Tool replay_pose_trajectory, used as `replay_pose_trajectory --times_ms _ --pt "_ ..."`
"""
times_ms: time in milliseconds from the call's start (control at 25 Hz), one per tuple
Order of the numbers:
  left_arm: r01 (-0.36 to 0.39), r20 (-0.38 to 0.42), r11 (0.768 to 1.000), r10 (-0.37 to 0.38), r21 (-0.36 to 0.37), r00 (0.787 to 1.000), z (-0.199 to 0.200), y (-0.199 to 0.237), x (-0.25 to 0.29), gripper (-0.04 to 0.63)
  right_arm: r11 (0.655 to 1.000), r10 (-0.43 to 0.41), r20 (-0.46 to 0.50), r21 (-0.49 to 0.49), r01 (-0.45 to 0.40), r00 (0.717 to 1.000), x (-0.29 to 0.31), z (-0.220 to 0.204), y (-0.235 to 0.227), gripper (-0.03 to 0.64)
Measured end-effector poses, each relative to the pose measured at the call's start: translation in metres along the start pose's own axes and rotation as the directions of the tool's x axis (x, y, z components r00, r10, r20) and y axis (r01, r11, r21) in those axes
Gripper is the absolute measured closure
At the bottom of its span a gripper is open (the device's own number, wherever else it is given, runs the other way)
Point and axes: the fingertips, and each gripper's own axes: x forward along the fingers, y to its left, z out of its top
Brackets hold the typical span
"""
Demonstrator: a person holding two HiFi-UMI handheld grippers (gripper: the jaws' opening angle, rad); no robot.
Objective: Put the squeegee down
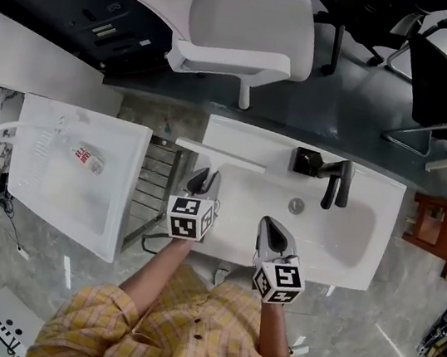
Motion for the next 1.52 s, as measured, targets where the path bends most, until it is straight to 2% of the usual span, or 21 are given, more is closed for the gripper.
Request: replay_pose_trajectory --times_ms 560,1280,1360,1440,1520 --pt "0.011 -0.057 1.0 -0.011 0.006 0.998 0.002 0.008 0.04 0.503 0.999 -0.028 -0.008 0.028 0.028 1.0 0.001 -0.004 -0.006 0.617" --pt "0.014 -0.05 0.999 -0.012 0.045 0.999 0.004 0.006 0.053 0.5 0.998 -0.049 -0.003 0.038 0.049 0.999 -0.007 -0.006 -0.013 0.617" --pt "0.014 -0.051 0.998 -0.011 0.054 0.999 0.004 0.005 0.052 0.497 0.998 -0.046 -0.001 0.038 0.046 0.999 -0.009 -0.007 -0.012 0.617" --pt "0.016 -0.047 0.998 -0.013 0.064 0.999 0.005 0.004 0.05 0.458 0.999 -0.041 0.005 0.036 0.041 0.999 -0.011 -0.006 -0.011 0.617" --pt "0.01 -0.037 0.998 -0.008 0.07 0.999 0.01 0.003 0.046 0.449 0.999 -0.035 0.015 0.031 0.035 0.999 -0.014 -0.003 -0.009 0.617"
